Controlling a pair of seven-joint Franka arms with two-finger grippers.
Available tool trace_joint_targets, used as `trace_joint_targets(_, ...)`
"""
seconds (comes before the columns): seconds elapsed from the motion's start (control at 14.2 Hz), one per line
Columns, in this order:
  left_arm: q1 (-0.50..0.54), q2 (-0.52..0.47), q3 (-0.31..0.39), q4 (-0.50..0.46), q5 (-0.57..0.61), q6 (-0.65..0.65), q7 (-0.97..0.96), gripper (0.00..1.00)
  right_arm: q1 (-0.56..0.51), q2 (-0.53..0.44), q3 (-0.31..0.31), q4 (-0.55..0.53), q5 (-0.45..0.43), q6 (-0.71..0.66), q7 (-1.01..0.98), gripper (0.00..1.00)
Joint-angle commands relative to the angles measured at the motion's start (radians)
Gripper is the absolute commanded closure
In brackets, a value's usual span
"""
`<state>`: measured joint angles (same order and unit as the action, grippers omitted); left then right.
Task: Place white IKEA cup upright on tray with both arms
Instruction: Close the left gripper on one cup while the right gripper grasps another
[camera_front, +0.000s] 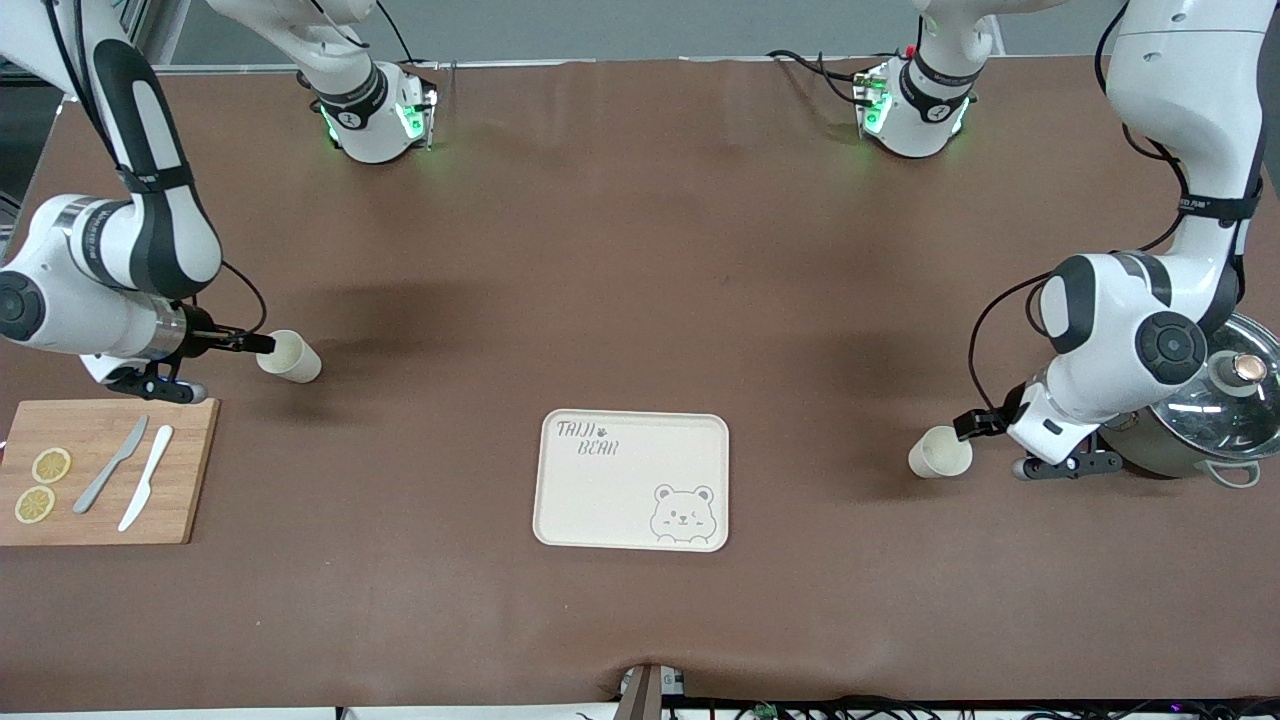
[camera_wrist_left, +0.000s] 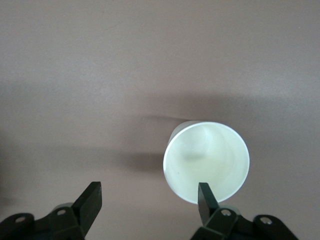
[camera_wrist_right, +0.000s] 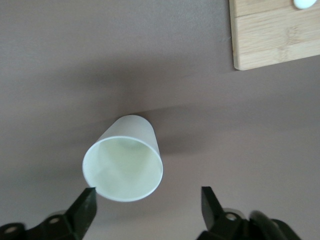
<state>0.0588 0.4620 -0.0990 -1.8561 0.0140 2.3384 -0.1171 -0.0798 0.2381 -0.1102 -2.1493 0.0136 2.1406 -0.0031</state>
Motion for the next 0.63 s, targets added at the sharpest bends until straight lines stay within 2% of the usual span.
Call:
trace_joint_targets(0.0,-0.002,0.059,-0.001,0.044,-0.019,0.022,0.010,0.21,-0.020,-0.040,0.012,-0.093,0.005,0.094,-0.003,0.31)
trace_joint_targets(0.14,-0.002,0.081,-0.002,0.060,-0.019,0.041,0.010,0.28,-0.026,-0.034,0.014,-0.104,0.006,0.107,-0.002,0.43)
trace_joint_targets(0.21,-0.007,0.092,-0.002,0.061,-0.019,0.053,0.010,0.34,-0.026,-0.031,0.014,-0.107,0.011,0.108,-0.002,0.56)
trace_joint_targets(0.28,-0.011,0.102,-0.002,0.063,-0.019,0.067,0.010,0.41,-0.026,-0.030,0.014,-0.110,0.014,0.111,-0.002,0.64)
trace_joint_targets(0.42,-0.011,0.112,-0.002,0.063,-0.019,0.076,0.011,0.77,-0.028,-0.026,0.014,-0.124,0.014,0.146,-0.002,0.74)
trace_joint_targets(0.49,-0.011,0.115,-0.001,0.063,-0.019,0.076,0.010,0.92,-0.028,-0.026,0.014,-0.142,0.014,0.189,-0.002,0.74)
trace_joint_targets(0.56,-0.011,0.115,-0.001,0.064,-0.019,0.076,0.011,1.00,-0.028,-0.026,0.014,-0.156,0.014,0.215,0.000,0.74)
